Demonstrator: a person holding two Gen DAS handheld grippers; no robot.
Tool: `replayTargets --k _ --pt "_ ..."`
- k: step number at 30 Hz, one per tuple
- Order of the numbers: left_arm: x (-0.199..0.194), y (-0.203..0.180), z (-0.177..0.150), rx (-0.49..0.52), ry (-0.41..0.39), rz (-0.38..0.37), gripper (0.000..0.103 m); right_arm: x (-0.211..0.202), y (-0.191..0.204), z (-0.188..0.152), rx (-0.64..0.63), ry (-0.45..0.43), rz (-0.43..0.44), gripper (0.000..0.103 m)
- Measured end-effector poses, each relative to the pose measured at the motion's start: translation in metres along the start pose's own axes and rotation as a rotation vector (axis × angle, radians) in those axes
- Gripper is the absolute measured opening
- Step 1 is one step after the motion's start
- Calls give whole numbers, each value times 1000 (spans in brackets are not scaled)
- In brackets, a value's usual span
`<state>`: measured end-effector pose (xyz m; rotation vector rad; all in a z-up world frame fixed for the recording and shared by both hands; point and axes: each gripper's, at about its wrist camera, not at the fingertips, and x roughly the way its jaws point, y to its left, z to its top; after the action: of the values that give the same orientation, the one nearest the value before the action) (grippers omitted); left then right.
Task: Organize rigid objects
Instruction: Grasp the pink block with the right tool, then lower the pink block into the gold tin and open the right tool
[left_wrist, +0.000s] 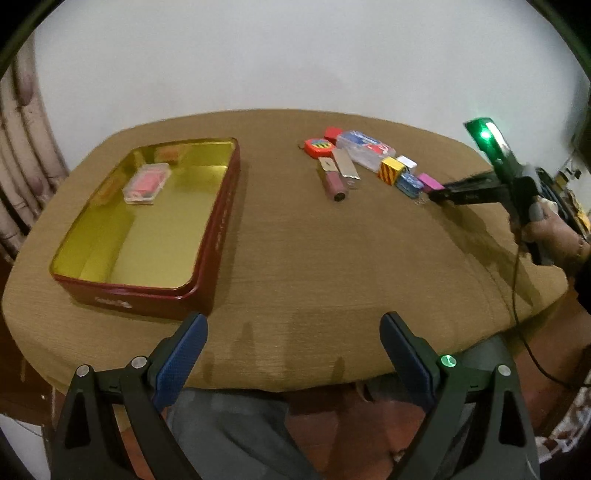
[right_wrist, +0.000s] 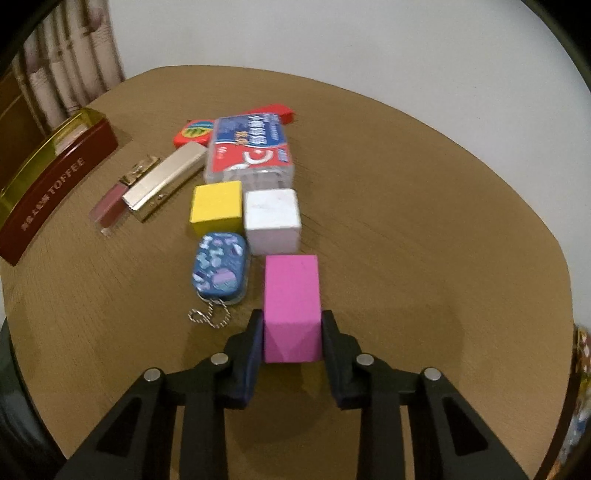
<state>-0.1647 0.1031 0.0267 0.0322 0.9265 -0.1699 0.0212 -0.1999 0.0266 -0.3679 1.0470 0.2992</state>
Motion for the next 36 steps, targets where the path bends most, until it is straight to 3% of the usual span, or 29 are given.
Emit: replayTargets --k 5,8,14,17,19,20,23,25,29,36 --pt "-15 12 -21 -96 -70 -34 92 -22 -17 -21 151 -12 18 30" --pt "-17 27 -37 -202 -68 -54 92 -51 -10 -16 192 -61 90 30" --pt "-25 64 -76 -443 -13 -62 92 -96 87 59 111 -151 301 30" --pt "-31 67 -92 -492 34 -104 93 -91 146 104 78 -141 410 30" --pt "-40 66 -95 -476 18 -134 95 -83 178 125 56 -128 442 30" --pt "-44 65 -95 -462 8 -119 103 -73 200 139 38 -117 446 30" --pt "-56 61 -97 -421 9 -56 103 -39 252 167 30 -70 442 30" --pt "-64 64 -101 -429 -13 -93 103 -23 269 180 31 -45 413 30" --pt "-70 76 -106 -466 -48 -139 102 13 293 192 48 5 331 30" --pt "-73 96 -108 -498 -83 -92 102 47 302 199 152 54 208 30"
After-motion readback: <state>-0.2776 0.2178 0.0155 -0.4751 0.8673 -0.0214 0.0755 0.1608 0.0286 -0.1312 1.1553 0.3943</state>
